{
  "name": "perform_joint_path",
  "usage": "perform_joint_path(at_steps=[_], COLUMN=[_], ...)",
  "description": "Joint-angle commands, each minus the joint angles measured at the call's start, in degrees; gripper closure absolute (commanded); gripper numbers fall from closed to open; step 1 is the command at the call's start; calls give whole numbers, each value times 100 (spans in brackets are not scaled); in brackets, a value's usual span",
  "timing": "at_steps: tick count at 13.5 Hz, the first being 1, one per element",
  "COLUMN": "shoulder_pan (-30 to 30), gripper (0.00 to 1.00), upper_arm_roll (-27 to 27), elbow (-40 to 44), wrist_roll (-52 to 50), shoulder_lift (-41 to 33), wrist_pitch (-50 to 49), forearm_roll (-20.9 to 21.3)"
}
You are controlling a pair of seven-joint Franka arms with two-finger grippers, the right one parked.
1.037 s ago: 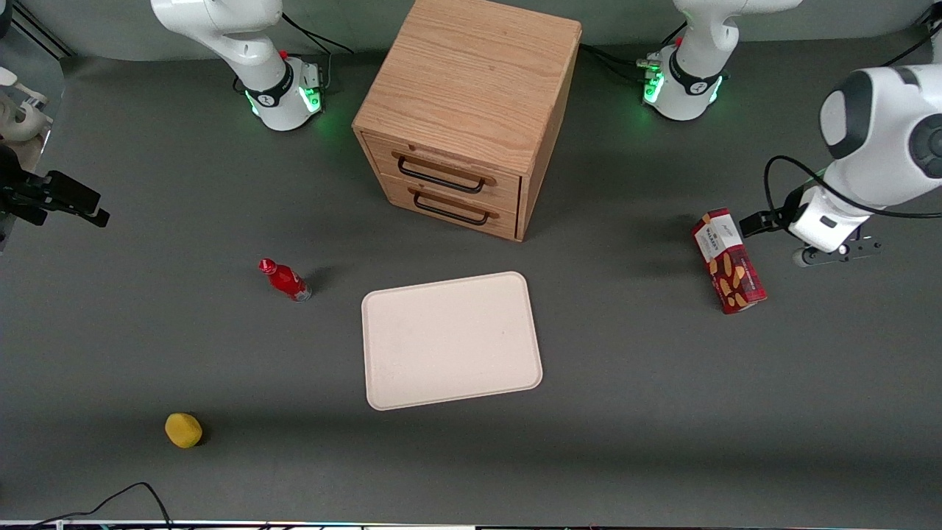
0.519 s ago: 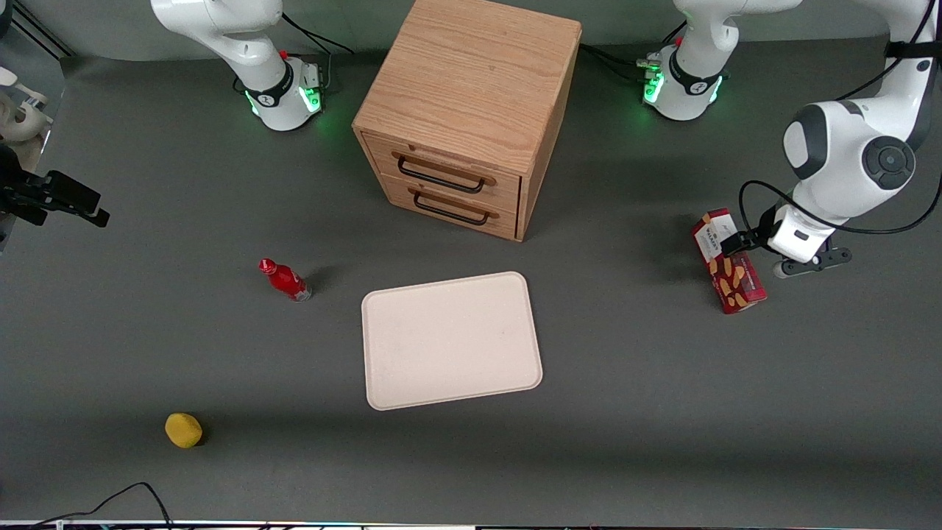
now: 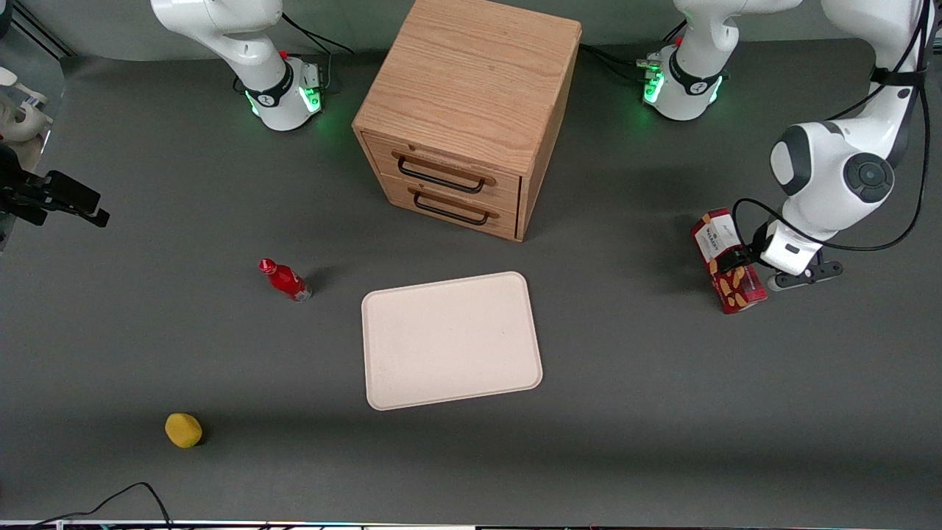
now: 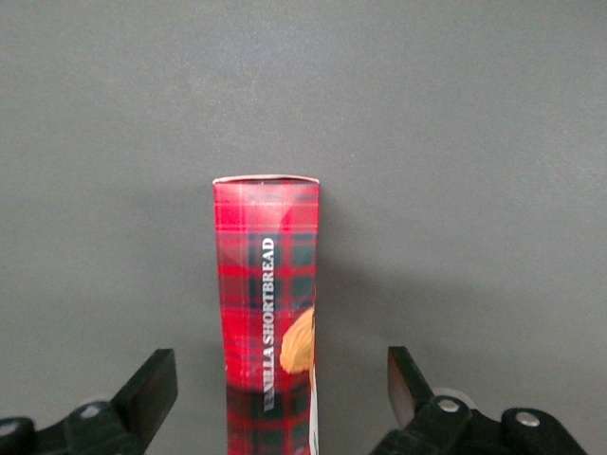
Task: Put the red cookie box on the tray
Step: 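Close the left gripper on the end of the shortbread box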
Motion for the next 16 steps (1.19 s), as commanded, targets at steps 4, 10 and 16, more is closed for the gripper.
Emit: perform_joint_path(at_steps=[4, 10, 16], shoulder_pan=[6, -3, -91], gripper=[28, 80, 80], upper_arm_roll=[9, 9, -44], elbow=[-411, -491, -159], wrist_roll=[183, 192, 26], shoulder_lift=[110, 41, -1039], wrist_pitch=[814, 789, -1297], forearm_roll=[-110, -110, -119])
